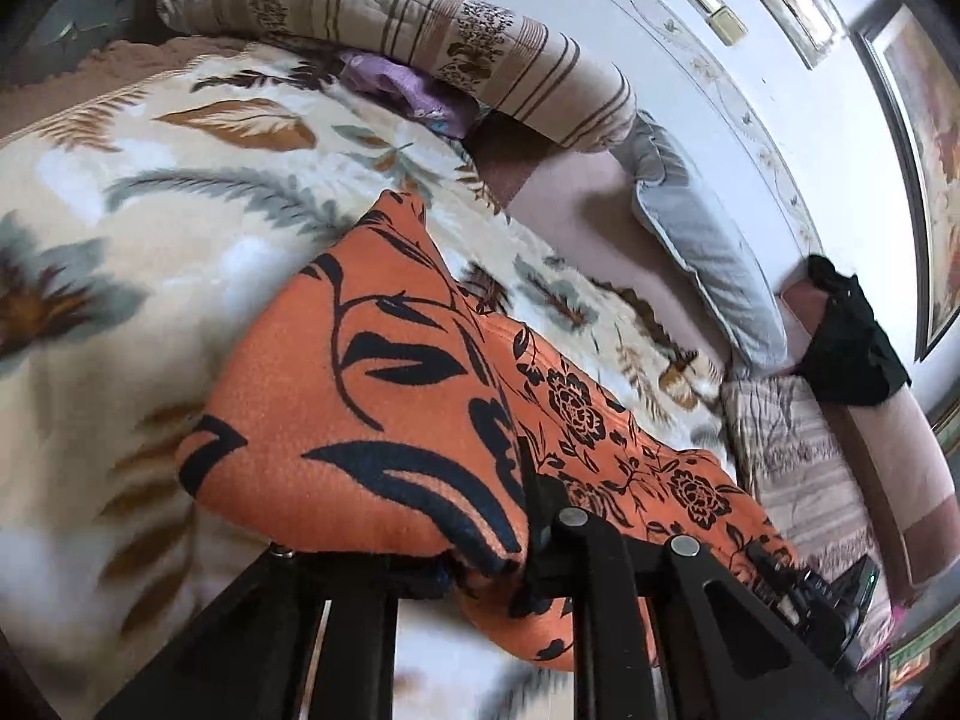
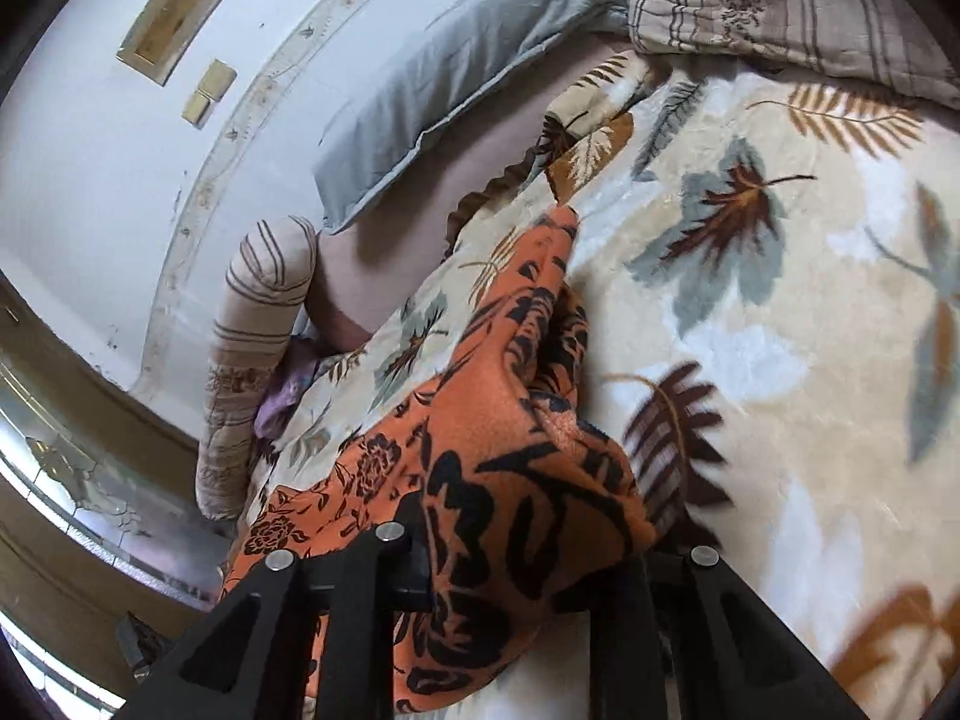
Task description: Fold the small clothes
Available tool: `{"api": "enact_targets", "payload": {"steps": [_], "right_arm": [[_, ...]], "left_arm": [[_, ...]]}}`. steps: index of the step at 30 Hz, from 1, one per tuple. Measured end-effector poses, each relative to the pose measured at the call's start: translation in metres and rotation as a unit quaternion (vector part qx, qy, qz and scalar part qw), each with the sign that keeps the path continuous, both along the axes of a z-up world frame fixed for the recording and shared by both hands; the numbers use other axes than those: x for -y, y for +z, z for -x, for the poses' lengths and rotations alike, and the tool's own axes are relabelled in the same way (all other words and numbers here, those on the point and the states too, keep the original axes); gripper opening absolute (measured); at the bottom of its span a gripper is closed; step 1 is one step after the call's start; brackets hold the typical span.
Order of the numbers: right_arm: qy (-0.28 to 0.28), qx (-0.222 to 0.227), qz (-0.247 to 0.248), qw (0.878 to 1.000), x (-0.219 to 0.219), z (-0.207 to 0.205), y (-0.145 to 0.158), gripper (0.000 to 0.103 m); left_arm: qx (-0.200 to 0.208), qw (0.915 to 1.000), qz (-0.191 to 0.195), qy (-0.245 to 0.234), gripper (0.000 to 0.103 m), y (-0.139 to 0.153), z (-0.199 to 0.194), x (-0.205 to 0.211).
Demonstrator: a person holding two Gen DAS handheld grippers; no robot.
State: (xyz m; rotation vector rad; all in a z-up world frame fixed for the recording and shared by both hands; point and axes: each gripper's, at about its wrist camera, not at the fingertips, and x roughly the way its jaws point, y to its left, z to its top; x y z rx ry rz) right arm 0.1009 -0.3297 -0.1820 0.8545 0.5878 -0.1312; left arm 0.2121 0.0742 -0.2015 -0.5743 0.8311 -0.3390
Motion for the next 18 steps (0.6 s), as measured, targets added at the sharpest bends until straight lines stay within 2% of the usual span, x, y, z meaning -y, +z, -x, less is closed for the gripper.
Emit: {"api": "enact_targets", "payload": {"steps": [3,5,7,8,9,10,13,15,18], "right_arm": [[-0.002,-0.028,-0.015,0.999,0.003,0.016,-0.01,0.024],[0.003,-0.076,-0.071,0.995,0.016,0.018,-0.036,0.029],[-0.014,-0.118,-0.136,0.983,0.031,0.018,-0.061,0.035],[-0.025,-0.11,-0.17,0.979,0.039,0.024,-0.067,0.037],[-0.034,-0.102,-0.18,0.978,0.044,0.028,-0.067,0.04],[-0.044,-0.09,-0.183,0.978,0.048,0.034,-0.065,0.051],[-0.073,-0.053,-0.175,0.98,0.058,0.05,-0.053,0.069],[-0.082,-0.04,-0.188,0.978,0.065,0.063,-0.05,0.069],[-0.088,-0.03,-0.211,0.973,0.069,0.077,-0.054,0.069]], "left_arm": [[-0.024,0.999,-0.038,-0.005,0.018,-0.009,0.031,0.0],[-0.057,0.9958,-0.069,-0.018,0.021,-0.023,0.044,0.002],[-0.09,0.9922,-0.084,-0.018,0.023,-0.032,0.056,-0.004],[-0.087,0.9927,-0.081,-0.016,0.025,-0.03,0.062,-0.009],[-0.082,0.9932,-0.082,-0.012,0.025,-0.023,0.069,-0.016],[-0.074,0.9932,-0.09,-0.006,0.025,-0.015,0.078,-0.022],[-0.034,0.9883,-0.147,0.02,0.025,0.01,0.101,-0.031],[-0.002,0.9841,-0.176,0.025,0.025,0.027,0.11,-0.03],[0.032,0.9819,-0.187,0.01,0.025,0.046,0.109,-0.017]]}}
